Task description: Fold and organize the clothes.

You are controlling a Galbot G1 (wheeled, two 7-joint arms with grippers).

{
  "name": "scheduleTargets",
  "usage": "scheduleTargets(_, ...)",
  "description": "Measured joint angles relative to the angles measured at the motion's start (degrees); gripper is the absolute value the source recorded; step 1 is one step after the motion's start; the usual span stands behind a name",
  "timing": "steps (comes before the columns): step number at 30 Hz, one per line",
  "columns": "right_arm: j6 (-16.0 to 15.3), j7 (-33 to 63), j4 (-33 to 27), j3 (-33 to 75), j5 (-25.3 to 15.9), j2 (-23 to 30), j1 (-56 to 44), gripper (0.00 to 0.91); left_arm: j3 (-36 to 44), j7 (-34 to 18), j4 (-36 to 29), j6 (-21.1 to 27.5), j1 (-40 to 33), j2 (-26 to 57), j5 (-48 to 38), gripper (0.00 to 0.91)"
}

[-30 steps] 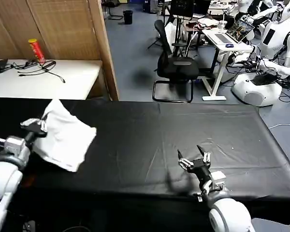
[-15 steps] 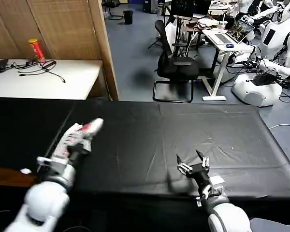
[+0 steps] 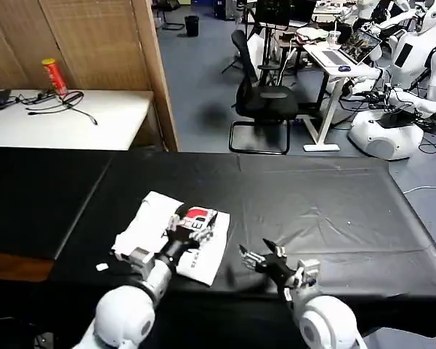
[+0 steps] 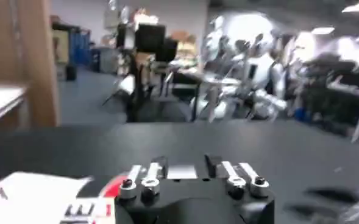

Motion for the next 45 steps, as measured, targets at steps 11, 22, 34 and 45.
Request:
scheduleTargets(11,-0.1,2.5,-6.8,-5.7,2.9,3.2,6.9,0.663,-3.8,-0.3,0.4,-1.6,1.6,3.0,1.4,0.878)
scheduleTargets(22,0.4,2.9,-12.5,-7.0,2.9,6.3,9.5,0.0,-6.0,0.0,0.6,-2.1,2.8,4.0,1.4,0.878)
scheduleTargets(34,0.1,2.0,-14.6,-2.8,3.7,2.8,12.4,0.0,-8.4,0.1,1.5,-3.4,4.4,3.2,1.8,0.878)
scheduleTargets(45,-0.5,-2.8,-11.3,1.8,-4.1,-4.0,11.5,0.878,-10.3,-0.2,2.6,-4.9,6.0,2.4,1.2,0.878)
